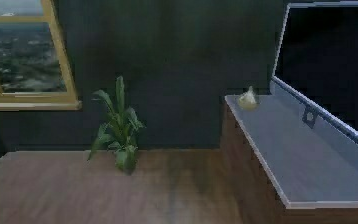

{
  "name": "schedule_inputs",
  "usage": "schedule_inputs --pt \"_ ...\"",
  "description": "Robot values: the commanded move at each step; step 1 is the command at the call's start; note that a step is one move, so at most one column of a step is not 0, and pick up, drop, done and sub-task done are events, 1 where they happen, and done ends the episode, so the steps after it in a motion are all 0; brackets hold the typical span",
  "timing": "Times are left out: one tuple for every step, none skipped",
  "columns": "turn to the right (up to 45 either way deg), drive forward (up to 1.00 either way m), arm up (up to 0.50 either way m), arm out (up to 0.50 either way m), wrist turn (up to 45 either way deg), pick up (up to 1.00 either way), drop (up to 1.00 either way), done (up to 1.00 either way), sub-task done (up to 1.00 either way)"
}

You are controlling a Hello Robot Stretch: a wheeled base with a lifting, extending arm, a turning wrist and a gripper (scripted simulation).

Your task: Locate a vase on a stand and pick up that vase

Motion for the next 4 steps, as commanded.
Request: schedule_inputs --pt "0.0 0.9 0.0 0.0 0.0 0.0 0.0 0.0 0.0" --pt "-42.0 0.0 0.0 0.0 0.0 0.0 0.0 0.0 0.0" --pt "0.0 0.0 0.5 0.0 0.0 0.0 0.0 0.0 0.0" --pt "0.0 0.0 0.34 0.0 0.0 0.0 0.0 0.0 0.0"
